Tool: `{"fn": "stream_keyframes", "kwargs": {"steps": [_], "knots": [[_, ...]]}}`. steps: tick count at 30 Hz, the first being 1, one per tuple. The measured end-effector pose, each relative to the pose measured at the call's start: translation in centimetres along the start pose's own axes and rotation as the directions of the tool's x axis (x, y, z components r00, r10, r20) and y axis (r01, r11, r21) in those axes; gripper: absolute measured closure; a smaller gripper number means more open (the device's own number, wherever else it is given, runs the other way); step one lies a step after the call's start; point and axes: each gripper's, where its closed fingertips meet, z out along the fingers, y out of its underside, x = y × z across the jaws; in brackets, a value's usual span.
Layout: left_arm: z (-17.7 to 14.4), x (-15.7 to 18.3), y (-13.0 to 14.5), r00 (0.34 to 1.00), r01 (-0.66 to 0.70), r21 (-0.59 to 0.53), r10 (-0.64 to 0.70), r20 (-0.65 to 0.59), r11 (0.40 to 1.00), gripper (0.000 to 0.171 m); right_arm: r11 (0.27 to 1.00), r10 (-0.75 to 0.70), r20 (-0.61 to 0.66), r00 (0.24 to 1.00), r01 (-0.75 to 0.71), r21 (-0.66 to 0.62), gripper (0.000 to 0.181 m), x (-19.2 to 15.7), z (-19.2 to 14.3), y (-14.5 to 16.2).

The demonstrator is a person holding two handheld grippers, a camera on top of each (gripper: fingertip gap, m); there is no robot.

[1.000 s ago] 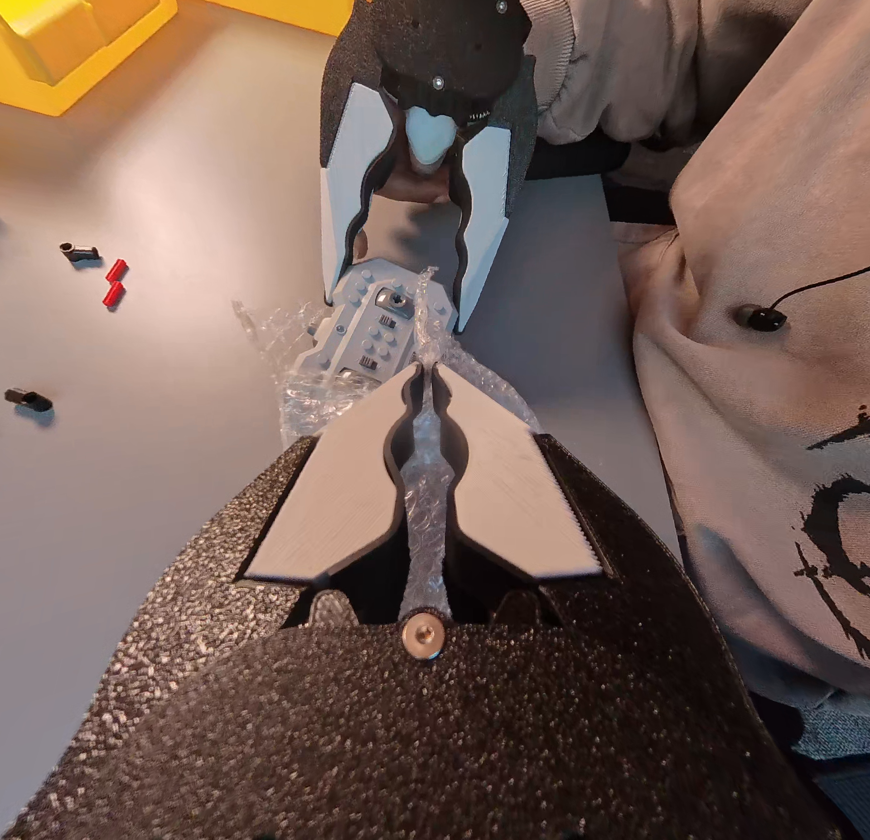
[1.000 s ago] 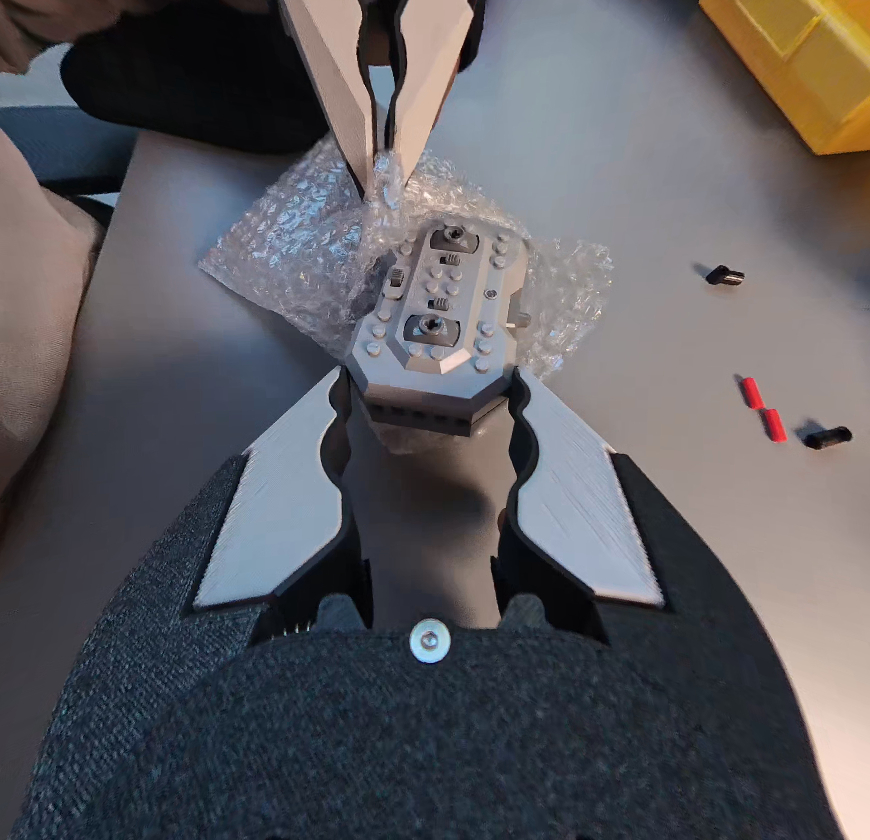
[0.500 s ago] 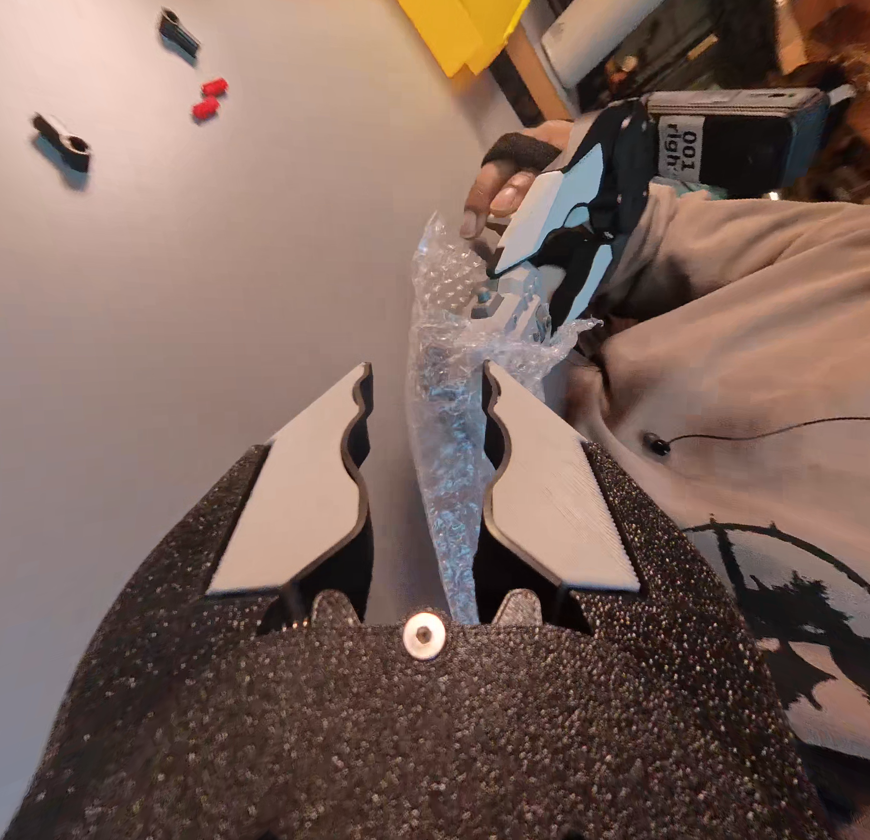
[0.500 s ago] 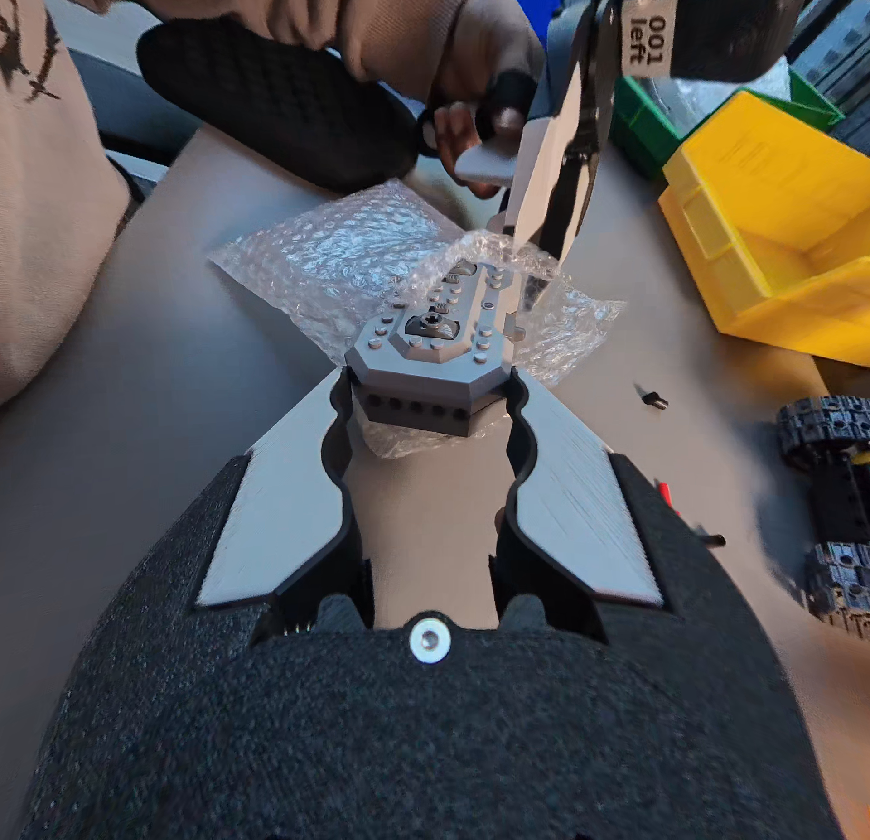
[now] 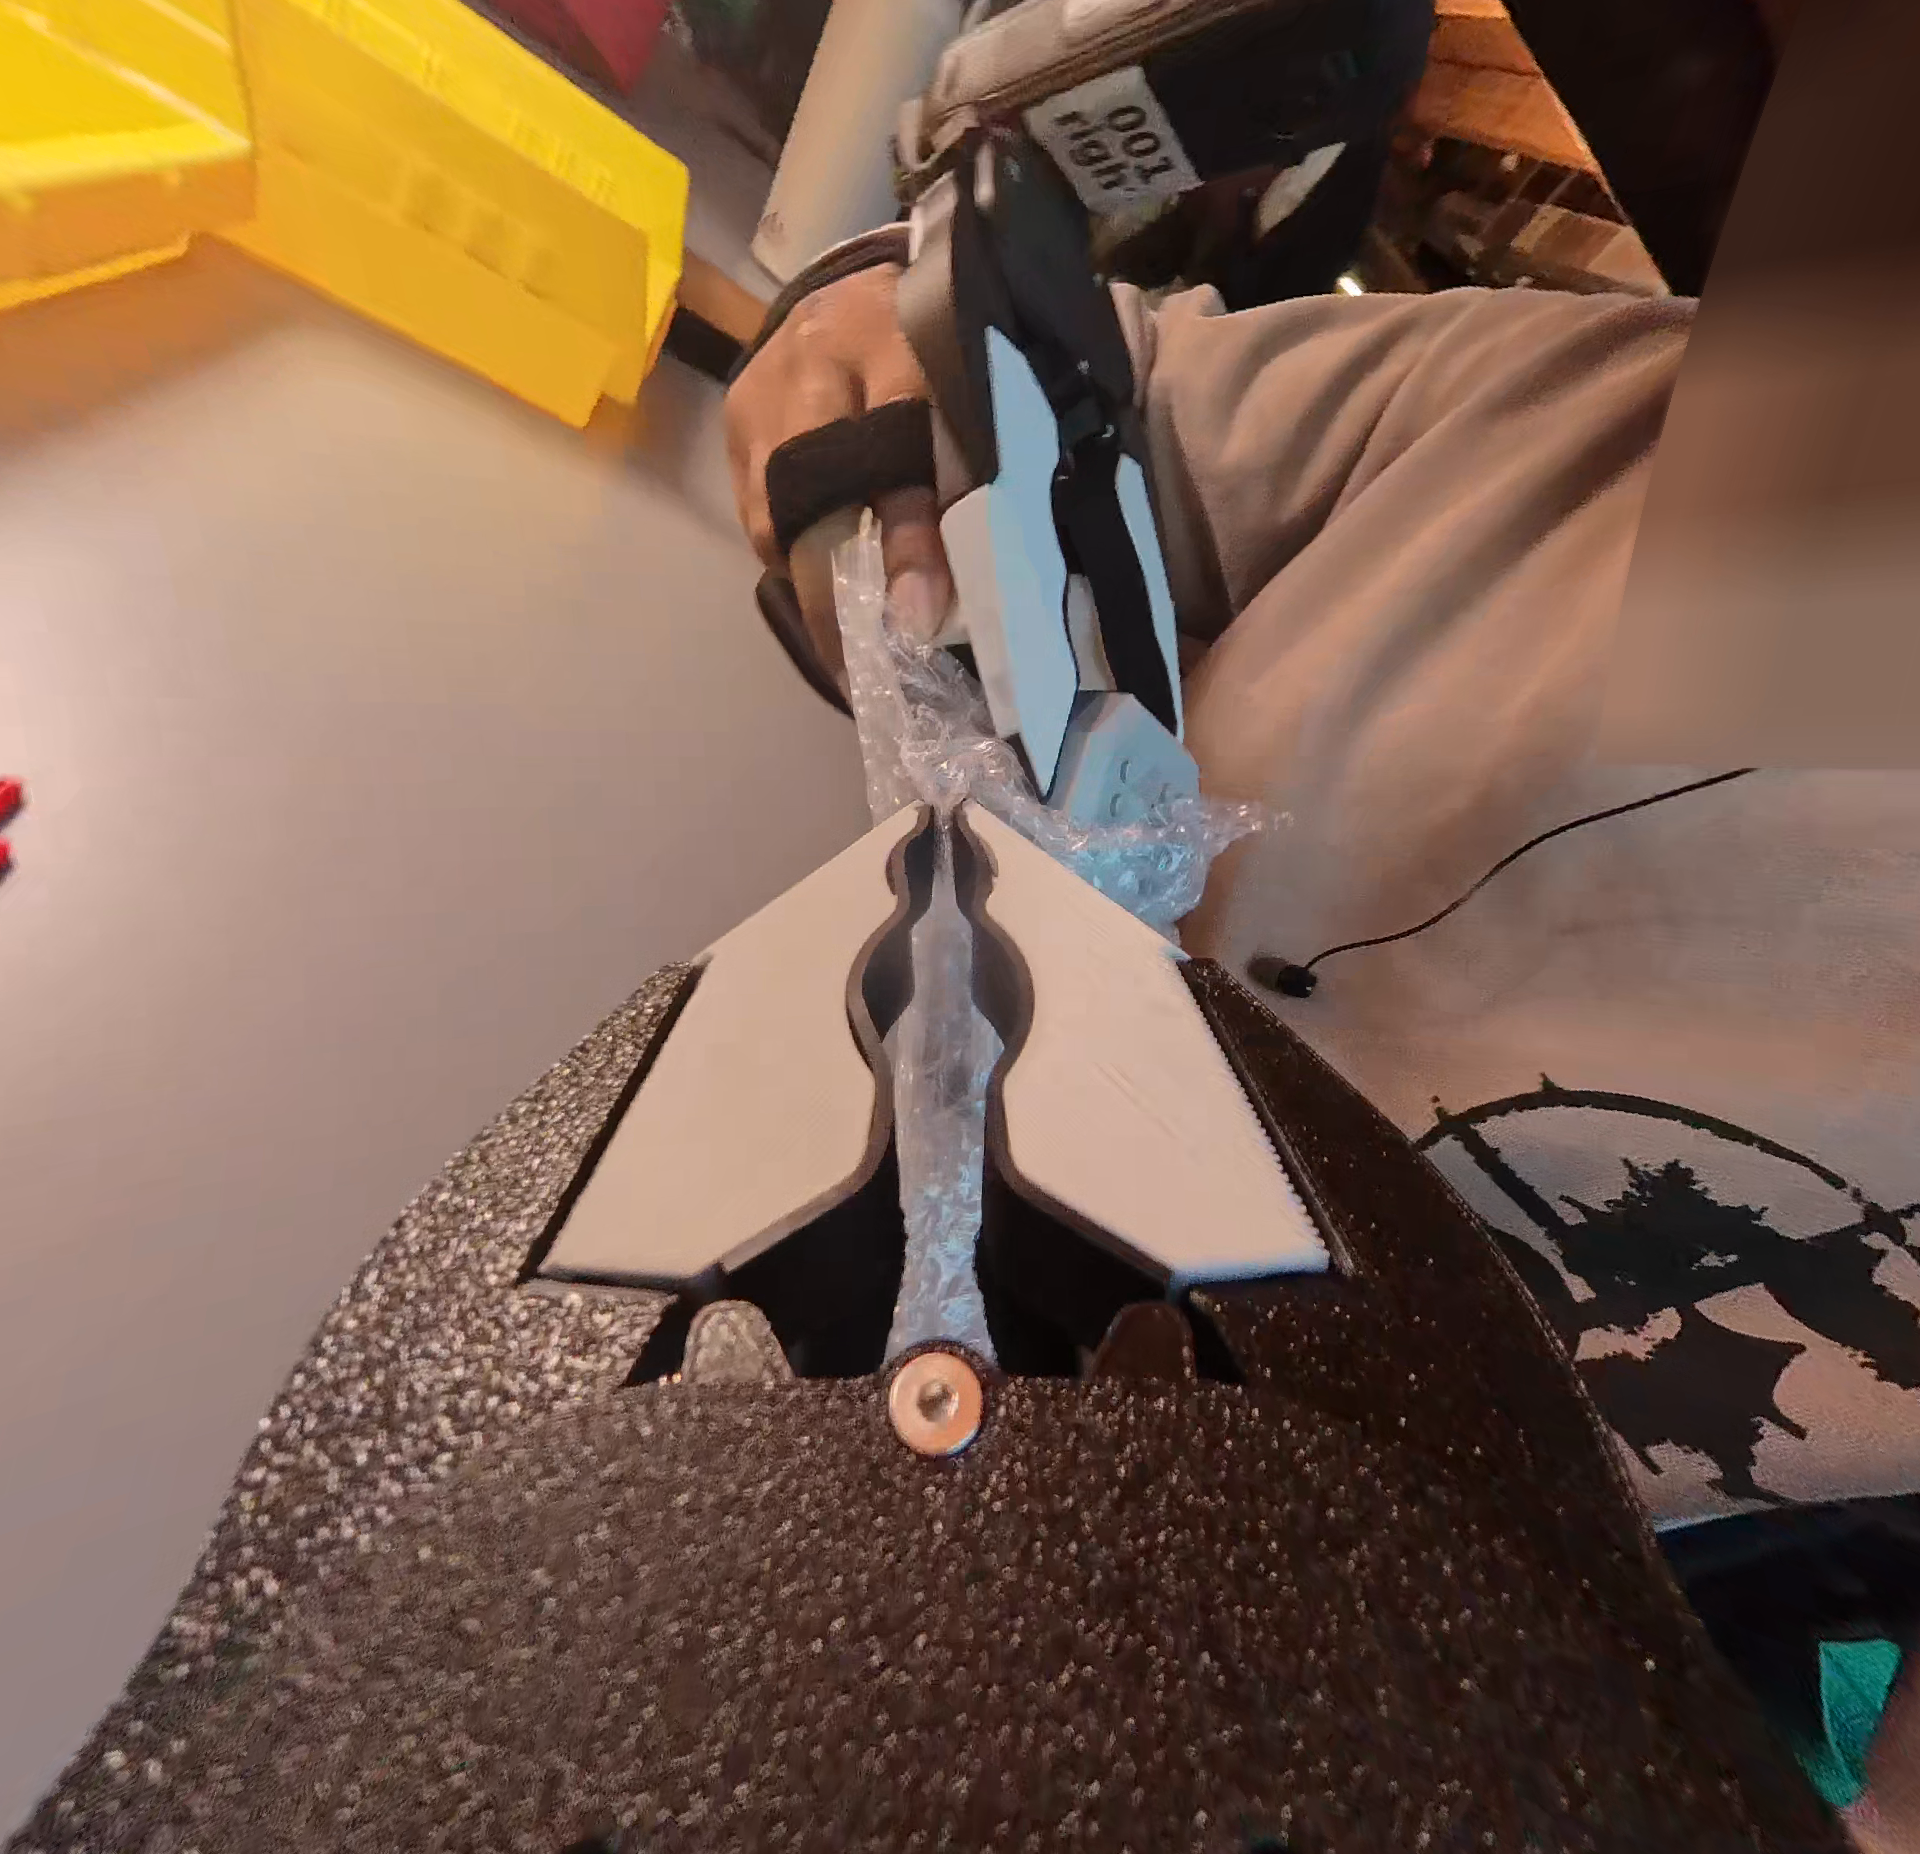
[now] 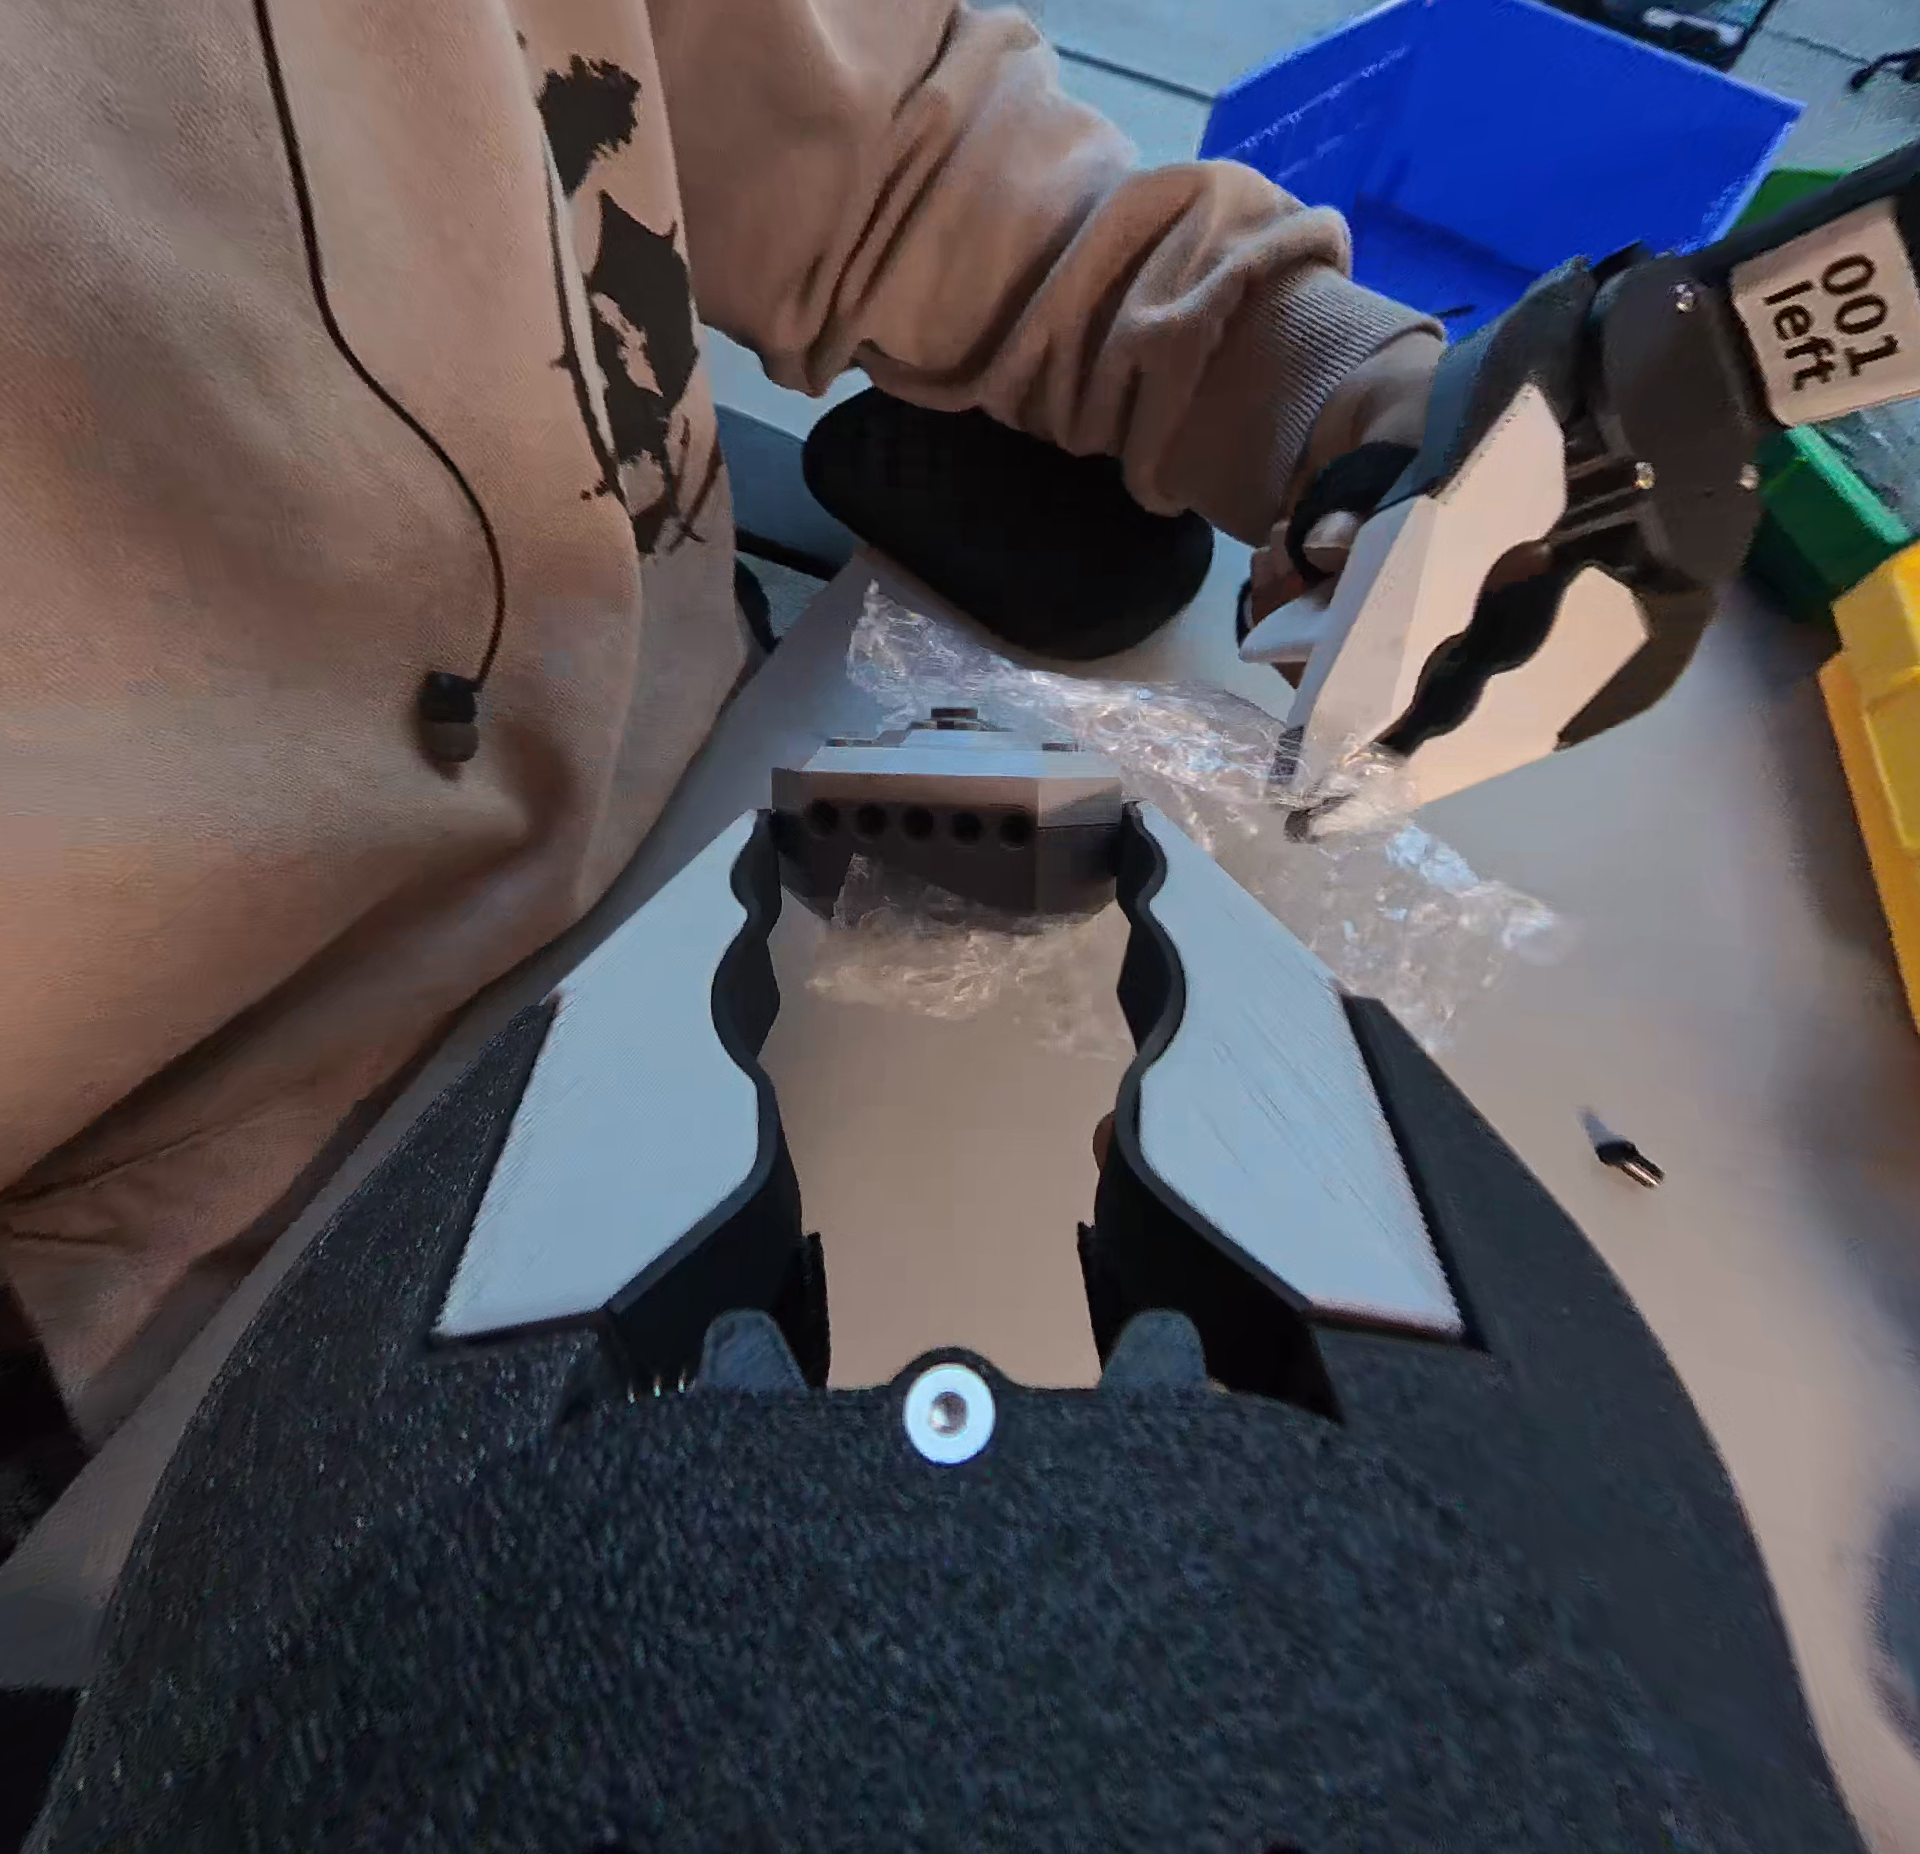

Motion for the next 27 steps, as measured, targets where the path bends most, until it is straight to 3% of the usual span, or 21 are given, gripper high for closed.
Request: {"fn": "stream_keyframes", "kwargs": {"steps": [3,11,14,17,23,25,27], "knots": [[0.7,2.6,-2.0,0.989,-0.115,0.056,0.12,-0.089,0.992,0.17,1.0,0.028,0.094,0.995,-0.028,-0.009,0.116,-0.3,-0.4,-1.3],[0.5,5.1,-3.6,0.949,-0.26,0.17,0.284,-0.139,0.951,0.17,0.951,-0.133,0.09,0.987,0.153,-0.27,0.115,0.3,-1.0,-2.1],[-0.5,5.6,-5.1,0.936,-0.295,0.3,0.337,-0.097,0.907,0.17,0.925,-0.188,0.003,0.982,0.178,-0.337,0.114,1.2,-2.2,-4.3],[-1.5,4.8,-5.4,0.957,-0.205,0.436,0.273,-0.1,0.876,0.171,0.91,-0.246,-0.104,0.964,0.192,-0.368,0.11,3.0,-3.0,-5.0],[-1.6,3.8,-4.9,0.968,-0.191,0.45,0.244,-0.062,0.872,0.171,0.929,-0.181,-0.183,0.966,0.107,-0.354,0.115,2.9,-3.6,-2.6],[-1.5,3.2,-4.5,0.971,-0.189,0.431,0.233,-0.051,0.882,0.171,0.932,-0.177,-0.251,0.952,0.079,-0.355,0.114,3.3,-3.7,-1.6],[-1.7,3.2,-4.6,0.971,-0.191,0.438,0.236,-0.05,0.879,0.171,0.96,-0.134,-0.344,0.929,0.035,-0.279,0.111,3.7,-4.5,-1.5]]}}
